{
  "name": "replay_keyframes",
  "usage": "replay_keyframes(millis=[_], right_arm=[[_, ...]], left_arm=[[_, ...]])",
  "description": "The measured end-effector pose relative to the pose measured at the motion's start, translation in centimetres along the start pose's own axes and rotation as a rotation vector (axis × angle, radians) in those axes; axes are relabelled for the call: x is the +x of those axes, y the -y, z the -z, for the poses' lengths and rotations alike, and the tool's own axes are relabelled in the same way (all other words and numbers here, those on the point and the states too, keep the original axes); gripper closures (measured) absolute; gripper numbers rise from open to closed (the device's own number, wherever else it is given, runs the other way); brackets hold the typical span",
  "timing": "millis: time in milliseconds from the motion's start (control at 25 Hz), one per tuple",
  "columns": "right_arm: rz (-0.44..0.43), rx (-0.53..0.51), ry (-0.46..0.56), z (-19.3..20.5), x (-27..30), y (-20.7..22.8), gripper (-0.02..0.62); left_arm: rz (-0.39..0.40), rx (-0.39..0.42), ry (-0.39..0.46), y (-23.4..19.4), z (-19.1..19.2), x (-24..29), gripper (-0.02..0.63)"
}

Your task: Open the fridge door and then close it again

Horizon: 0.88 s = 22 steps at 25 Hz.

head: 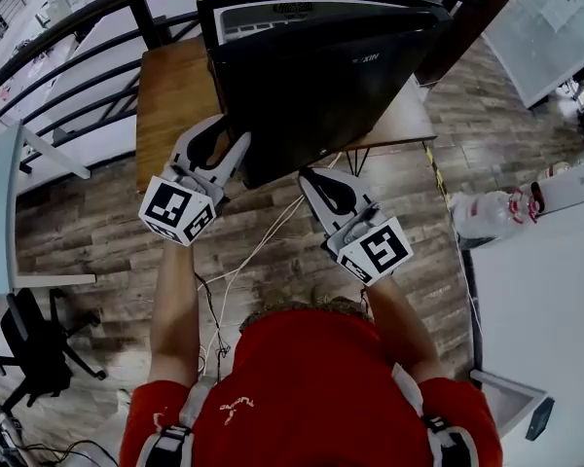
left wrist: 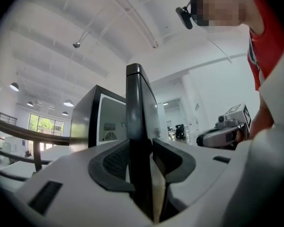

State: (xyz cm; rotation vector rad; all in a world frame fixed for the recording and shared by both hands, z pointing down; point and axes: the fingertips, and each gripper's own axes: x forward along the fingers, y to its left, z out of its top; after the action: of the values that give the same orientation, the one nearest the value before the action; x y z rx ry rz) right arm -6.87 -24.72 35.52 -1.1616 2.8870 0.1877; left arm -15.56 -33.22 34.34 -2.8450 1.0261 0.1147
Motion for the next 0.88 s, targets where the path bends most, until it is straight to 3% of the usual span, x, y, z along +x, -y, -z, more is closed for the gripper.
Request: replay_keyframes(millis=[520,880], right_arm=[[0.058,0.011,0.017,-0.2,-5.5,-1.0,0.569],[0.071,0.025,0.032,-0.2,-7.0,-0.8,0.569]], left_arm=[[0.011,-0.018,-0.007,8.6,-0.7,-1.7,0.454],[0.021,-0.010,-0.022,11.6,-0.8,-2.1,0.454]])
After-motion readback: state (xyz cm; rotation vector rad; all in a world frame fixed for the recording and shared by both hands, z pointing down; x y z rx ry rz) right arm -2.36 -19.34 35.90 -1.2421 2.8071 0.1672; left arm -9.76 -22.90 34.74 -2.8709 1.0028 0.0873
